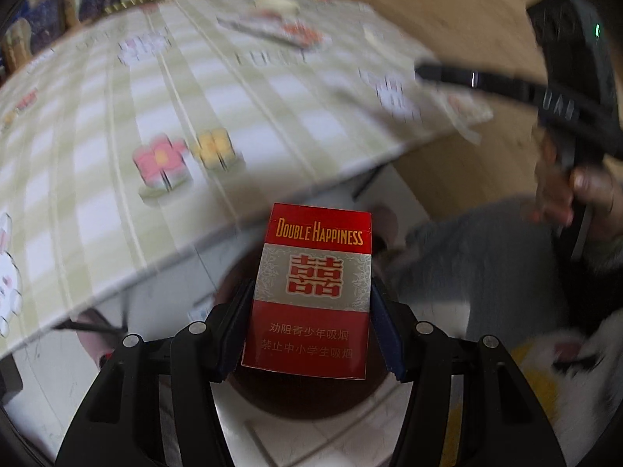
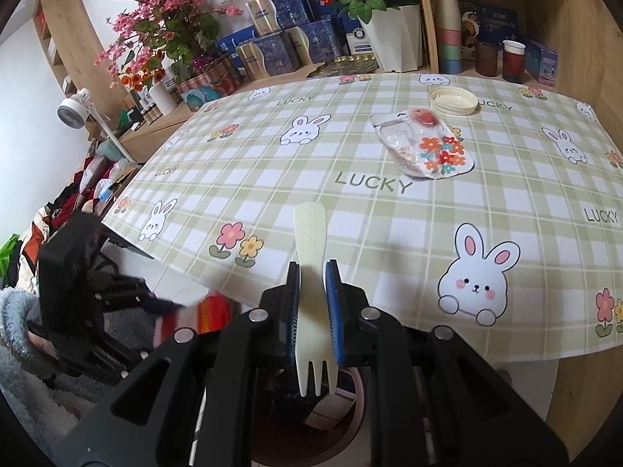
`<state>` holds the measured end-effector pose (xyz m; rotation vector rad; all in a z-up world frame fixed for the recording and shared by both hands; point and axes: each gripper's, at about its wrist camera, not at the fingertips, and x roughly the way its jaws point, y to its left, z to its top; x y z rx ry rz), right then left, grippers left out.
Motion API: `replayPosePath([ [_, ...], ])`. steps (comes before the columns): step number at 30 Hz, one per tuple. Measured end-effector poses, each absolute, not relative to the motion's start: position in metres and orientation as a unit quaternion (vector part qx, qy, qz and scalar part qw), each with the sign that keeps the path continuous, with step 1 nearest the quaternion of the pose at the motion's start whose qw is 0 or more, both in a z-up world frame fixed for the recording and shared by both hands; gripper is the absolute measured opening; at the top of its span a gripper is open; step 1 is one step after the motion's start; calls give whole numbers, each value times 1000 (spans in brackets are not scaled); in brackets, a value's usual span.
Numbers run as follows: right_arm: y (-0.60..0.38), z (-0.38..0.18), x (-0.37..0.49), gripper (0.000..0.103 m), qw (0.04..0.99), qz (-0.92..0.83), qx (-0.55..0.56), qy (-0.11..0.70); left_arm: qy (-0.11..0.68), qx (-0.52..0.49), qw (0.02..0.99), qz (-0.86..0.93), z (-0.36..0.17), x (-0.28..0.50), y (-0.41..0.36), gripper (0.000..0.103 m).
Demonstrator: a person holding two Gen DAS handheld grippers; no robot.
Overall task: Collect trash
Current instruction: 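Carry the red pack over the bin and open the left gripper, then lower the white fork into the bin and open the right gripper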
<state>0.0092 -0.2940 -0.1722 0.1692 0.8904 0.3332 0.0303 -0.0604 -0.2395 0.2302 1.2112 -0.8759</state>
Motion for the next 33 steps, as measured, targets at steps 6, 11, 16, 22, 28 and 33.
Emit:
replayPosePath([
  [6,-284,-175,5,17,882,169,77,433,593,136,693,-387,-276,20,-64,56],
  [11,-283,-174,4,17,881,169,72,436,619,136,672,-384,-298,19,-66,57],
  [16,-283,-176,1,17,880,167,70,440,633,128,661,-382,-312,23,-67,57],
  [22,-280,-181,-3,17,876,169,71,447,616,112,686,-371,-301,26,-63,73],
  [28,-271,-188,-5,17,869,179,65,457,563,54,757,-328,-256,42,-36,90],
  [33,-259,-196,-7,17,858,193,56,473,475,17,844,-249,-206,52,-2,97],
])
